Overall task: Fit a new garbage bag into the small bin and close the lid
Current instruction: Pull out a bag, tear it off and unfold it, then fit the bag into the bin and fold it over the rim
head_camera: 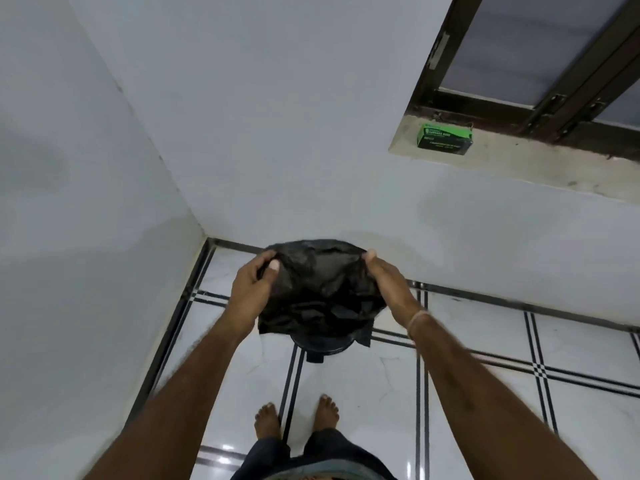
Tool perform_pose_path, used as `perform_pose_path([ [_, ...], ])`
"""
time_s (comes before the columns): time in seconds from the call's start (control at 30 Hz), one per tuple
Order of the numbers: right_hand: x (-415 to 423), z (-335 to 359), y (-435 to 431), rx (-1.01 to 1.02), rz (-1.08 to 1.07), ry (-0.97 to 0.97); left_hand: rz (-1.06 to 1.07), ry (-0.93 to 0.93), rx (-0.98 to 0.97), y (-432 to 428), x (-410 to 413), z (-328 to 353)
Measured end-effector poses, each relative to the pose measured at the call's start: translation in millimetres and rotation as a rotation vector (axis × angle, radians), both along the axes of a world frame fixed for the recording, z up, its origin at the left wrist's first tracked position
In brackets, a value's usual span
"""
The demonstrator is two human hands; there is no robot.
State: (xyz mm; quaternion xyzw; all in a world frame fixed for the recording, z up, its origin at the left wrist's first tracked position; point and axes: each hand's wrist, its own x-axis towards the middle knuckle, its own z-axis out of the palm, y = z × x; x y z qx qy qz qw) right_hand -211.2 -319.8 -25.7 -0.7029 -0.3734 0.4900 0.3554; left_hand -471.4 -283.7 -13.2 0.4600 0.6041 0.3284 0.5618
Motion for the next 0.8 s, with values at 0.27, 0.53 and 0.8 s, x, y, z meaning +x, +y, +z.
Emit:
perform_pose_path([
  [0.27, -39.8, 18.2, 1.0, 0.071, -0.036, 0.072, -0.032, -0.129, 0.008, 10.5, -31.9, 12.3],
  [0.53, -60.7, 17.3, 5.2, 0.063, -0.033, 0.139, -0.074, -0.125, 0.057, 14.4, -48.3, 15.7],
  [0.8, -67.0, -0.4, 21.2, 0.050, -0.027, 0.147, -0.043, -0.093, 0.054, 23.0, -50.5, 8.6],
])
